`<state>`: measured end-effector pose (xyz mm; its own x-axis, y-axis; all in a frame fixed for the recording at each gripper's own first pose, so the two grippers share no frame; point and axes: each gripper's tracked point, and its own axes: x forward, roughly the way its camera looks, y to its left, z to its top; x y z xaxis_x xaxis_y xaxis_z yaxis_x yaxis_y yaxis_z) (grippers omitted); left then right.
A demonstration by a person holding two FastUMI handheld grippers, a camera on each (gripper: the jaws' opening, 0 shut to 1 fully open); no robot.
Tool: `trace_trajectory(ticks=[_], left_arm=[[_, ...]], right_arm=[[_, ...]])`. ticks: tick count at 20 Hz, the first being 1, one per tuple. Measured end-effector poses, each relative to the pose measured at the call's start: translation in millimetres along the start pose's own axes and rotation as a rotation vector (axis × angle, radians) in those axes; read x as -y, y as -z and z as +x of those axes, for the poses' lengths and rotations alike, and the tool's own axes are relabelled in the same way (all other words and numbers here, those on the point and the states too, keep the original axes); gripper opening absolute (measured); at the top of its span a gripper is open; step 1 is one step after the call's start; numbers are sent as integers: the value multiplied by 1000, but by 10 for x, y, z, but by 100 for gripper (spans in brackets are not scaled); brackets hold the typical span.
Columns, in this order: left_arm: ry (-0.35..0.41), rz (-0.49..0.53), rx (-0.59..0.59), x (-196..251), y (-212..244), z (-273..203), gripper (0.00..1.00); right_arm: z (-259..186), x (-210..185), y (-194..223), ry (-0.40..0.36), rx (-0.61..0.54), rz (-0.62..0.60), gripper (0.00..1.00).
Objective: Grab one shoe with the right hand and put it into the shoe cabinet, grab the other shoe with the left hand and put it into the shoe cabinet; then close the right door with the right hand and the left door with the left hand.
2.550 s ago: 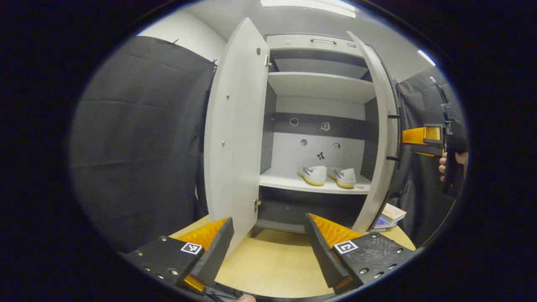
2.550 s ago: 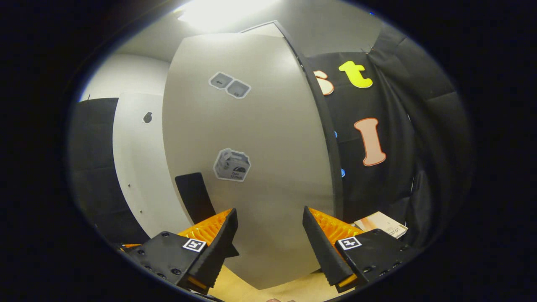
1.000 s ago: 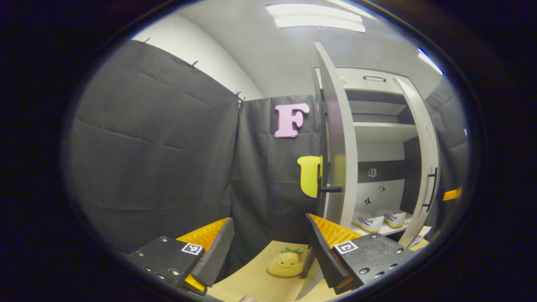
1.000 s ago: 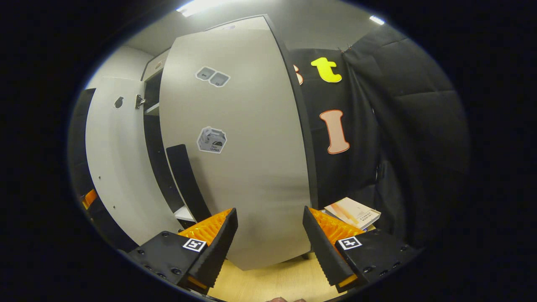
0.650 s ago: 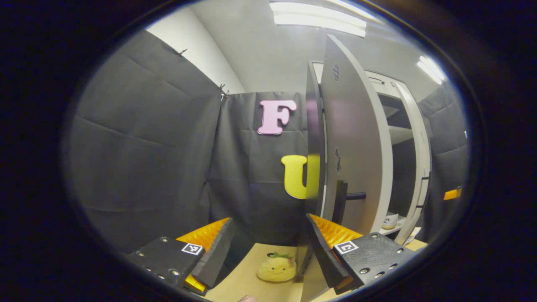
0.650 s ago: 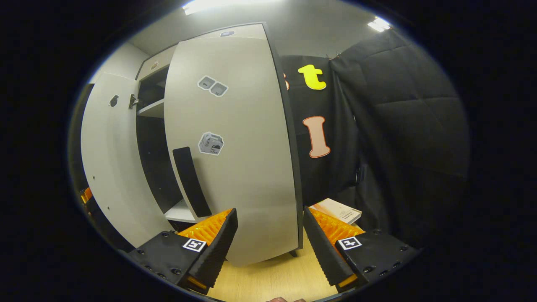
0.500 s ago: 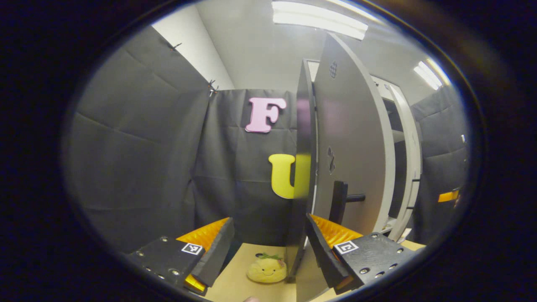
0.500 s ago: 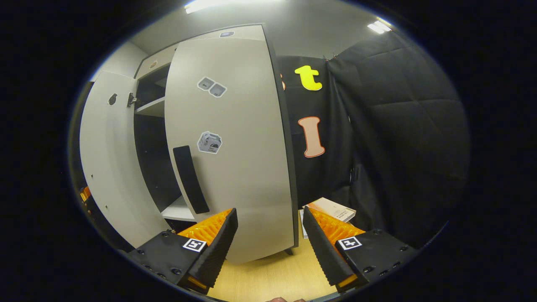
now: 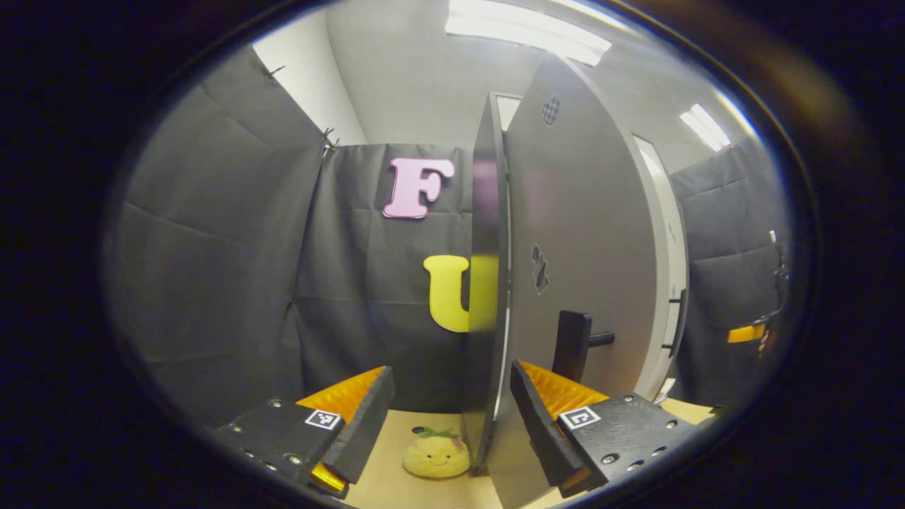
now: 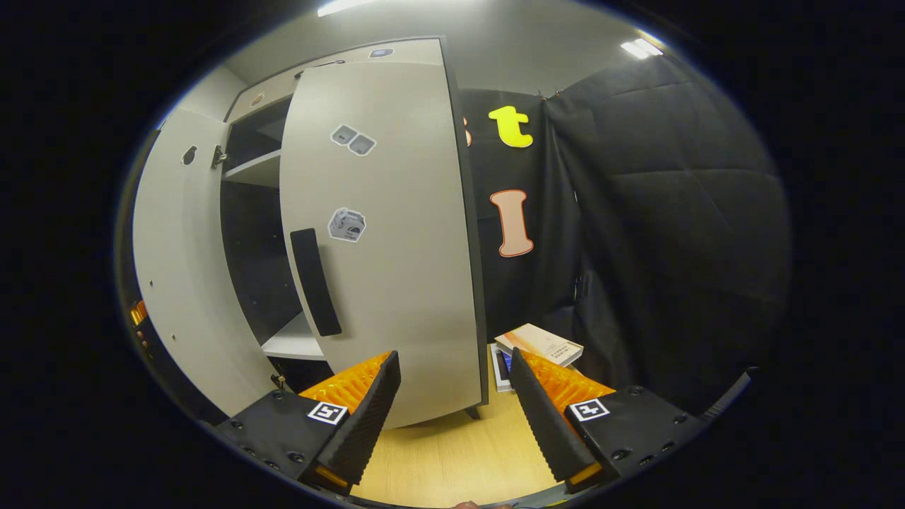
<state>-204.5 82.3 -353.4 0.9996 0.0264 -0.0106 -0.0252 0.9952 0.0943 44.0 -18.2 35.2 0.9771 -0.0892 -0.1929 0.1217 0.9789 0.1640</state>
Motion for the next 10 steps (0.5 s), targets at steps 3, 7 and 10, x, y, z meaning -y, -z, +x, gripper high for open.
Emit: trace_trajectory(ticks=[3, 7, 10], left_arm=[[-5, -18, -28, 78, 45, -2, 94], [-20, -43, -55, 236, 88, -20, 95], [-36, -43, -59, 373, 99, 23, 94]], right_arm=[[70, 46, 38, -18, 2, 22, 98], [254, 97, 0, -77, 14, -49, 98], [336, 215, -57, -119, 31, -77, 98]])
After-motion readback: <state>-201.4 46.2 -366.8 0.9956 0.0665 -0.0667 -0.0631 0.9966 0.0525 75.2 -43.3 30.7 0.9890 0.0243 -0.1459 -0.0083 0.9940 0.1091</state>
